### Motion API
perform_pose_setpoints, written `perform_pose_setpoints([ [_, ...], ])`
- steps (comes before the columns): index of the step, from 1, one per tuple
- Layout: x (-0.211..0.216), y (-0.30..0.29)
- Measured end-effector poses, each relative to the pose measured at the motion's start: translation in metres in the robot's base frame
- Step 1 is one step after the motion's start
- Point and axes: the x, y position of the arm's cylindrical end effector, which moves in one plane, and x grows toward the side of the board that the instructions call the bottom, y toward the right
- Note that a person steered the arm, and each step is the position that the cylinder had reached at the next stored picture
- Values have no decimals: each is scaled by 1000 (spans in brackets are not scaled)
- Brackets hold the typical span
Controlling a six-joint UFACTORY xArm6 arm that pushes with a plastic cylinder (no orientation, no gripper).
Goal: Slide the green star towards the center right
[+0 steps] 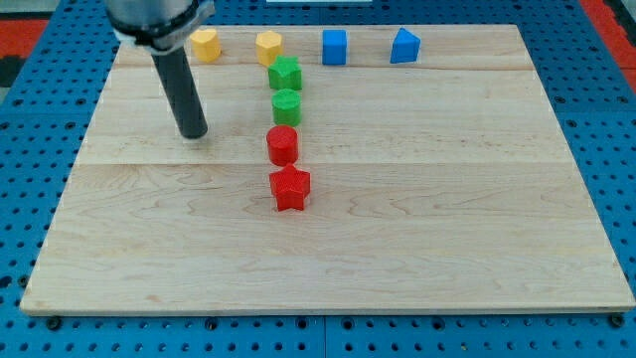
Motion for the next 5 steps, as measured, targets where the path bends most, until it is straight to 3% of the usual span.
perform_pose_setpoints([
  [2, -90, 24],
  [3, -91, 105],
  [4, -59, 217],
  [5, -43, 278],
])
